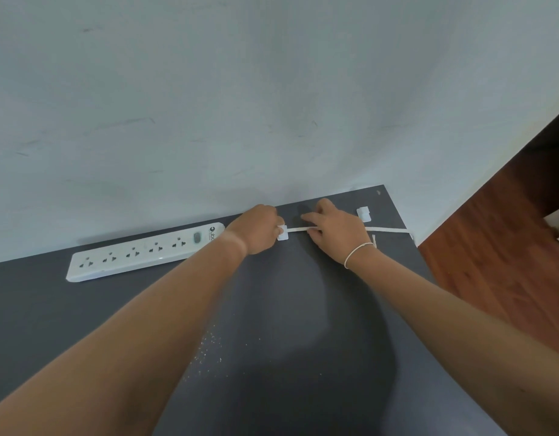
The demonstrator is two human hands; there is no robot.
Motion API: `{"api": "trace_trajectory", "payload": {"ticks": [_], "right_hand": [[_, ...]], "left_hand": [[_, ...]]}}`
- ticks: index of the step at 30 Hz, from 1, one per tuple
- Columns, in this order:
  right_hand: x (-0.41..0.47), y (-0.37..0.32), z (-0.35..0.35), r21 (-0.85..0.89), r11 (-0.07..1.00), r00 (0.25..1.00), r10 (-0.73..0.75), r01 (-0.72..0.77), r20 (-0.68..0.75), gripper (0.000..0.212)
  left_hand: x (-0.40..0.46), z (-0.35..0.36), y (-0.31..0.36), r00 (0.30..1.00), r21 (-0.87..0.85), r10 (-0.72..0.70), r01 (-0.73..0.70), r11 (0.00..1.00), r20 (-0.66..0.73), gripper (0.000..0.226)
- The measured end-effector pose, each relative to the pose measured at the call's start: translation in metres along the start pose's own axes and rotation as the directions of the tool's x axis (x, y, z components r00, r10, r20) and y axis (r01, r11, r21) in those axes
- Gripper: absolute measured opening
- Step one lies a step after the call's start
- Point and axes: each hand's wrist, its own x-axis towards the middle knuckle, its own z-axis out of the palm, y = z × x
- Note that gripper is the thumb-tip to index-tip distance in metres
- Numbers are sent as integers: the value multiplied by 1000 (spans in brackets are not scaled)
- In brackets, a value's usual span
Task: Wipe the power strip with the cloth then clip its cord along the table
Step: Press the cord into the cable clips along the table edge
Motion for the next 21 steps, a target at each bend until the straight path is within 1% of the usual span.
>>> {"api": "trace_trajectory", "payload": {"ticks": [3,5,7,10,13,17,21], "right_hand": [[-9,18,-10,43,998,999,48,-48,-7,38],[-18,35,-17,67,994,997,83,-83,1,36],[-26,50,-22,93,990,994,108,-109,15,31],[-32,63,-24,168,974,989,150,-149,4,24],[-31,67,-23,233,958,985,172,-164,-11,16],[-27,70,-21,285,946,986,165,-155,-12,14],[-23,73,-21,295,945,989,146,-138,-6,17]], "left_hand": [[0,-3,4,999,-40,-52,52,998,3,28],[3,-5,10,997,-48,-78,77,996,-11,28],[8,-7,20,998,-52,-55,53,997,-43,34],[18,-8,39,996,-95,-10,2,995,-83,27],[29,-6,55,997,-130,27,-37,991,-75,26],[37,-4,68,997,-176,54,-64,982,-60,27],[40,-4,74,998,-247,42,-49,968,-36,24]]}}
